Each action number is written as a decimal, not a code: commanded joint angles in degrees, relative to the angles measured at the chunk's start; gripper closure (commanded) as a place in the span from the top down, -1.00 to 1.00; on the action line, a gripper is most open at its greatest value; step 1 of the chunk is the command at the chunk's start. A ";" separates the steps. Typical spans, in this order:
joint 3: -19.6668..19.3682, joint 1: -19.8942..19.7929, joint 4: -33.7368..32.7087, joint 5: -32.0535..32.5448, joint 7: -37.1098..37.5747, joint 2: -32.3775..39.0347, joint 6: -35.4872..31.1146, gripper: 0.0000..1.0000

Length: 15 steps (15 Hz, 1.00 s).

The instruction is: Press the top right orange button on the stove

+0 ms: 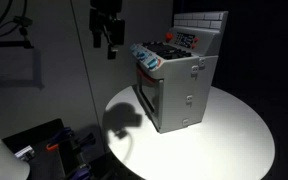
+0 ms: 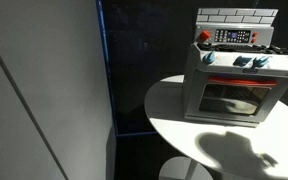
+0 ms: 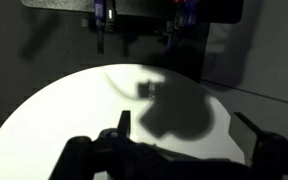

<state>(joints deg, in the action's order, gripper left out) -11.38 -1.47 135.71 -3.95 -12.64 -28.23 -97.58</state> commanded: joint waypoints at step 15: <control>0.60 -1.38 -4.20 -1.98 0.36 3.21 -0.66 1.00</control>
<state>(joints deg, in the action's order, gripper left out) -11.20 -1.95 134.44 -4.28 -12.58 -27.12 -97.84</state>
